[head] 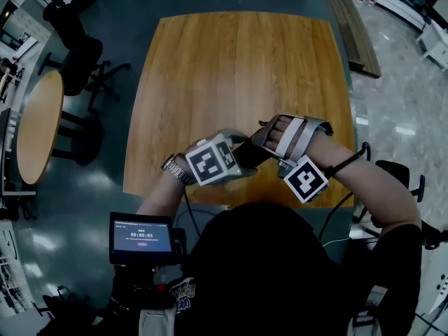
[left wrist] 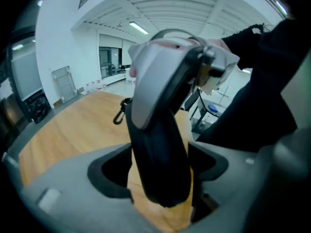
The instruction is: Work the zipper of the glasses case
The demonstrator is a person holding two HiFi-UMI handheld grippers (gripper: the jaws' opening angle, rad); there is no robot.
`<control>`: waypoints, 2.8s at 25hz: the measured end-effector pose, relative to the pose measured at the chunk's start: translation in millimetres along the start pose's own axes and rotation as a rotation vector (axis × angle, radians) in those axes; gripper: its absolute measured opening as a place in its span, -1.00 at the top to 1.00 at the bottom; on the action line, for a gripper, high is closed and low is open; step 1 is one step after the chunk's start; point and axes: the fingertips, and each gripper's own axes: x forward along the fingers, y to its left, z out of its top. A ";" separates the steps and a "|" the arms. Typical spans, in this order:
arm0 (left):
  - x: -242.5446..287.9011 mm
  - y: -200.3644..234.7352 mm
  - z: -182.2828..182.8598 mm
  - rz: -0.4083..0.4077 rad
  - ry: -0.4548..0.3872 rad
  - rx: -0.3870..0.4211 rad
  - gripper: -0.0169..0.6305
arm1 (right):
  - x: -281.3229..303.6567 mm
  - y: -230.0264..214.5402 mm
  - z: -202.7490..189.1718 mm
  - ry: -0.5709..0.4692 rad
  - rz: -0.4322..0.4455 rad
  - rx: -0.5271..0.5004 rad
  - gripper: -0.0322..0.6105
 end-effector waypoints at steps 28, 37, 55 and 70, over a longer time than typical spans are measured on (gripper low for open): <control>-55.0 -49.5 1.1 0.031 0.166 0.409 0.10 | -92.2 -35.0 21.4 -0.500 0.519 0.694 0.34; -52.7 -43.6 -0.3 0.081 0.177 0.424 0.11 | -78.8 -27.7 23.6 -0.528 0.542 0.717 0.48; -80.3 -75.2 27.4 -0.267 -0.178 0.130 0.12 | -119.0 -42.5 29.3 -0.460 0.475 0.471 0.61; -80.5 -103.7 21.8 -0.437 -0.099 0.075 0.14 | -116.0 -45.9 43.6 -0.293 0.380 0.093 0.80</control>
